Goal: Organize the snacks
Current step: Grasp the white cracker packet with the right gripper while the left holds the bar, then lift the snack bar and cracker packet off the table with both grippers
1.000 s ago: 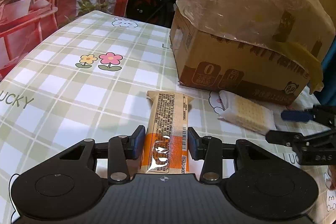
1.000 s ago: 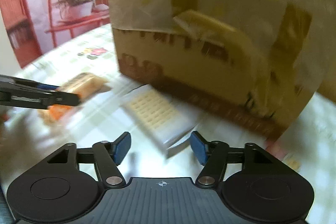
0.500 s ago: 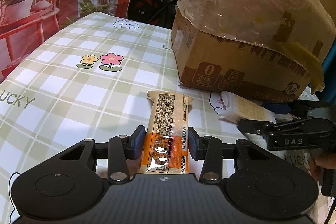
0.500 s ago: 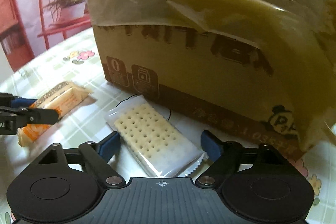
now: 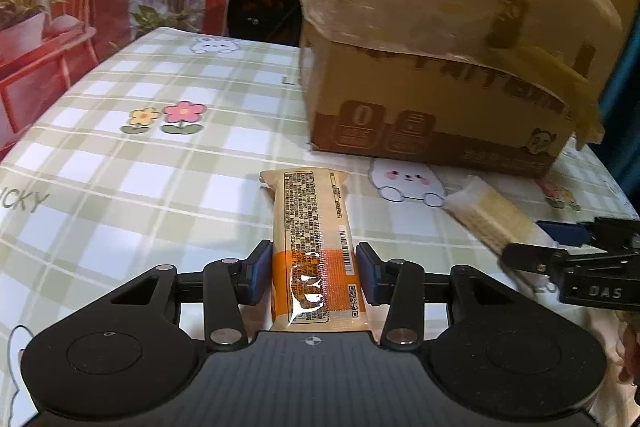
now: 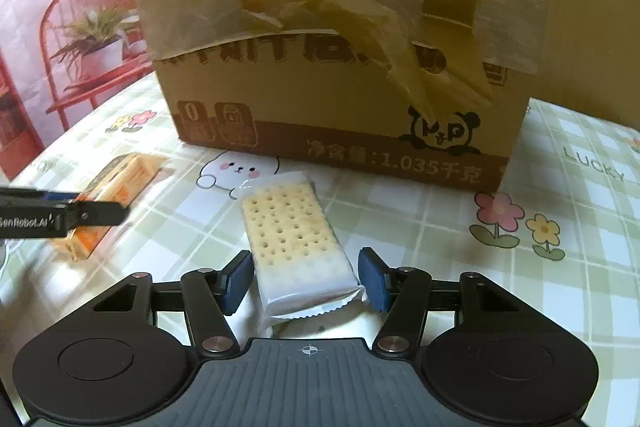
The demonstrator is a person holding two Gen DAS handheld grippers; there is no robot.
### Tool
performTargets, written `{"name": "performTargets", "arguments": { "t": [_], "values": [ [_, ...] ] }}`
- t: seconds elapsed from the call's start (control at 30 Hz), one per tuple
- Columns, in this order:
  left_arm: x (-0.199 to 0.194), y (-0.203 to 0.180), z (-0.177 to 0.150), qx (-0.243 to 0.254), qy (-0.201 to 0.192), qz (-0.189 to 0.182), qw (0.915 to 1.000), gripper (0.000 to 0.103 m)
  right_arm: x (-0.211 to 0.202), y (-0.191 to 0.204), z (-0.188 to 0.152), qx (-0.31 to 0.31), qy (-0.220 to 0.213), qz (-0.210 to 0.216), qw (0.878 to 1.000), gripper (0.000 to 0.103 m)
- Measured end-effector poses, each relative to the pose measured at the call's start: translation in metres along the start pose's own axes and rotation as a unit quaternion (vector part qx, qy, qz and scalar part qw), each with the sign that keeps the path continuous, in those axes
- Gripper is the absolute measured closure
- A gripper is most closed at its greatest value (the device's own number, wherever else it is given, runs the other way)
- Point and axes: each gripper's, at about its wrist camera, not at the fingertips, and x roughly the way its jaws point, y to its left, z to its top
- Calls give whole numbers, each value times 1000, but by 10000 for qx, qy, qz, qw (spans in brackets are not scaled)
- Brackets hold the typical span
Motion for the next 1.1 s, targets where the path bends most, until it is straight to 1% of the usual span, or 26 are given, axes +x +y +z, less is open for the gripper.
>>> {"name": "performTargets", "arguments": {
  "t": [0.13, 0.2, 0.37, 0.47, 0.5, 0.53, 0.6, 0.8, 1.1],
  "values": [
    [0, -10, -1, 117, 48, -195, 9997, 57, 10, 2, 5, -158, -69, 8, 9999, 46],
    [1, -16, -2, 195, 56, -230, 9995, 57, 15, 3, 6, -224, -137, 27, 9997, 43],
    [4, -25, -2, 250, 78, -310, 9992, 57, 21, 5, 9, -265, -268, 20, 9993, 42],
    [5, -29, -2, 270, 67, -299, 9992, 57, 22, 5, 5, -368, -396, -7, 9985, 52],
    [5, -29, -2, 294, 59, -291, 9991, 57, 21, 4, 4, -327, -435, 33, 9985, 58],
    [6, -30, -3, 317, 47, -281, 9991, 57, 17, 2, 3, -228, -481, 77, 9986, 59],
    [6, -31, -3, 363, 22, -267, 9990, 57, 15, 4, 0, -284, -493, 108, 9983, 60],
    [4, -29, -7, 360, -82, -324, 9988, 57, 11, 22, -3, -830, -506, 139, 9952, 60],
    [3, -27, -9, 415, -148, -345, 9984, 57, 8, 21, -5, -821, -515, 180, 9951, 60]
  ]
}}
